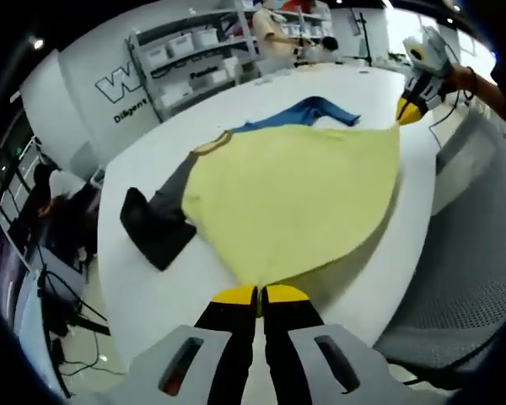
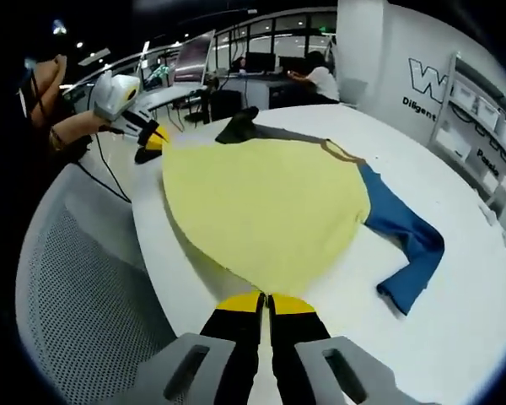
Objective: Fold the garment on the visible template until the final outline fits inside the template.
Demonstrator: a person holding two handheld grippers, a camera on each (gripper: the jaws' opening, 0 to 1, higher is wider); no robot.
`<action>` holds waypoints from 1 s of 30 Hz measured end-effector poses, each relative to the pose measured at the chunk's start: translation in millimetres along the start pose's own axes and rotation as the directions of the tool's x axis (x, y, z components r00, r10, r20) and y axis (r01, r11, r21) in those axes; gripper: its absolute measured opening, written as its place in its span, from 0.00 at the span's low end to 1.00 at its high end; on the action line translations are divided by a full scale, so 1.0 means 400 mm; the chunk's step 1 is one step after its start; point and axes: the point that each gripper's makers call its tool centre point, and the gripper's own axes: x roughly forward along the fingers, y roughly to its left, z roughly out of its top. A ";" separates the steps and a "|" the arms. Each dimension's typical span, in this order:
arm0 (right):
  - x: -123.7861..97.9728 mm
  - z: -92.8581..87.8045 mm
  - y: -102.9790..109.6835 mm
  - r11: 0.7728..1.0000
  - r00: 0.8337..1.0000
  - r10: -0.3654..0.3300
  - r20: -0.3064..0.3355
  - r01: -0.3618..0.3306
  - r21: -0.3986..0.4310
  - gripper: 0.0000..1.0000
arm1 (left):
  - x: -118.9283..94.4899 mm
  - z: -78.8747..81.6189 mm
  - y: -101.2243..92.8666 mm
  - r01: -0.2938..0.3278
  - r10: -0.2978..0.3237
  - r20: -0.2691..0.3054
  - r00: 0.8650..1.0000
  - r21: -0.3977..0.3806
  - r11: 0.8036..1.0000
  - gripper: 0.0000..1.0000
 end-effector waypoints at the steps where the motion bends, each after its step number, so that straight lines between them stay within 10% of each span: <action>1: 0.004 -0.011 0.007 1.000 1.000 0.006 -0.016 -0.006 -0.001 0.00 | 0.004 -0.015 -0.004 0.000 0.000 -0.020 1.000 0.000 1.000 0.00; 30: 0.036 -0.154 0.025 0.996 0.989 -0.004 -0.147 0.017 0.084 0.00 | 0.032 -0.128 -0.103 0.037 -0.020 -0.115 0.993 0.146 0.989 0.01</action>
